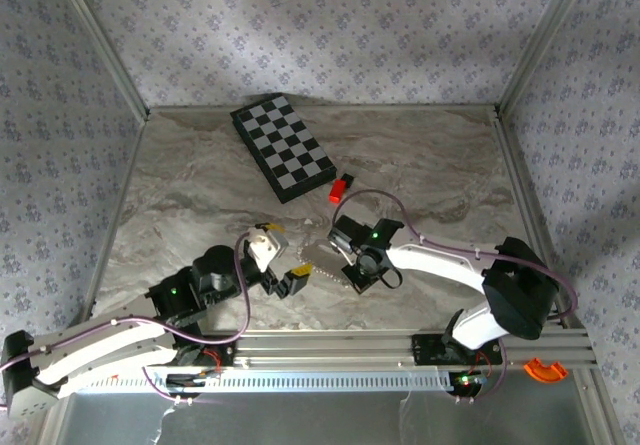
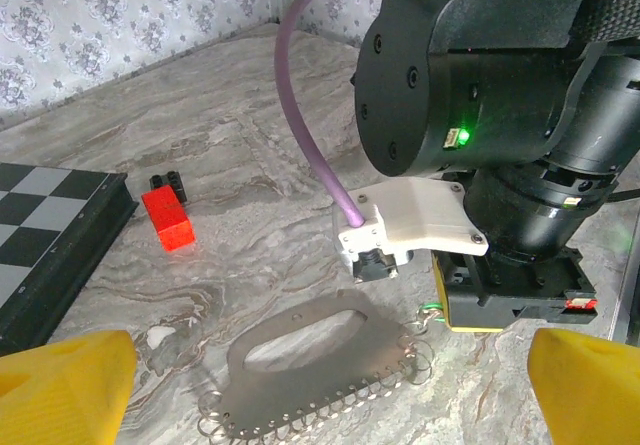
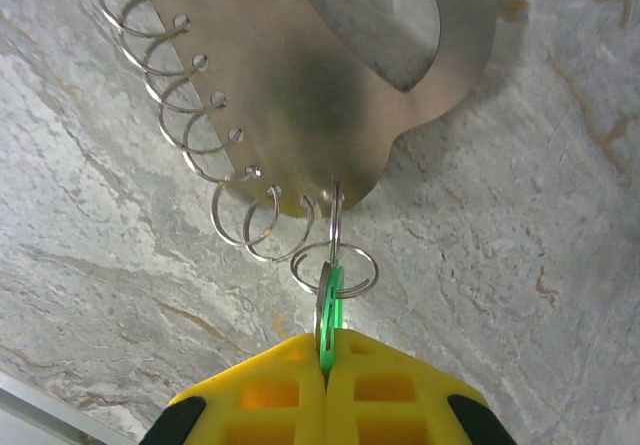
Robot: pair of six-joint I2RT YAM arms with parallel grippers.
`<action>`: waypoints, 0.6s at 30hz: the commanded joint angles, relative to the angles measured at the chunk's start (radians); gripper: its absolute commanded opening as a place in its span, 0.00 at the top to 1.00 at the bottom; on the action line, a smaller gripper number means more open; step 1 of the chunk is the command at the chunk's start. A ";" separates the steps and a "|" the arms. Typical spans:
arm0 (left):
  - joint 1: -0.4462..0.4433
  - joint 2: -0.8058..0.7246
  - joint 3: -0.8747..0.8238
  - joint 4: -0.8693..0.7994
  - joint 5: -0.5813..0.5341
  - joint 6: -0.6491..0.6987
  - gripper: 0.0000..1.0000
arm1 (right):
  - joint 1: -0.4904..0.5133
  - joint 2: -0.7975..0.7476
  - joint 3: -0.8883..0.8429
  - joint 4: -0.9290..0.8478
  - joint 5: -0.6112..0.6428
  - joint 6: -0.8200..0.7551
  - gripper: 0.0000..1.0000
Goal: Put the keys on the keyring
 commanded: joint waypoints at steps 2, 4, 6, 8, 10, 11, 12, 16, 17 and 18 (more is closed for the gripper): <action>0.005 -0.008 0.052 0.044 0.021 -0.019 0.00 | 0.006 -0.032 -0.026 0.009 0.001 0.029 1.00; 0.006 -0.010 0.054 0.045 0.022 -0.021 0.00 | 0.004 -0.035 -0.033 0.013 -0.001 0.034 1.00; 0.005 -0.009 0.056 0.044 0.021 -0.023 0.00 | 0.003 -0.040 -0.039 0.015 0.001 0.038 1.00; 0.006 -0.007 0.059 0.042 0.022 -0.024 0.01 | 0.002 -0.046 -0.042 0.014 0.000 0.043 1.00; 0.005 -0.005 0.061 0.041 0.022 -0.022 0.00 | 0.000 -0.052 -0.046 0.014 -0.001 0.055 0.97; 0.005 -0.005 0.062 0.039 0.023 -0.021 0.01 | -0.001 -0.056 -0.049 0.015 -0.002 0.057 0.96; 0.005 -0.005 0.062 0.039 0.023 -0.021 0.00 | -0.001 -0.058 -0.049 0.016 -0.002 0.057 0.93; 0.005 -0.006 0.062 0.036 0.022 -0.021 0.01 | -0.005 -0.063 -0.045 0.008 -0.002 0.059 0.86; 0.005 -0.006 0.062 0.036 0.023 -0.021 0.00 | -0.005 -0.063 -0.044 0.003 -0.003 0.060 0.86; 0.005 -0.007 0.061 0.036 0.023 -0.023 0.00 | -0.006 -0.064 -0.042 0.000 -0.001 0.060 0.84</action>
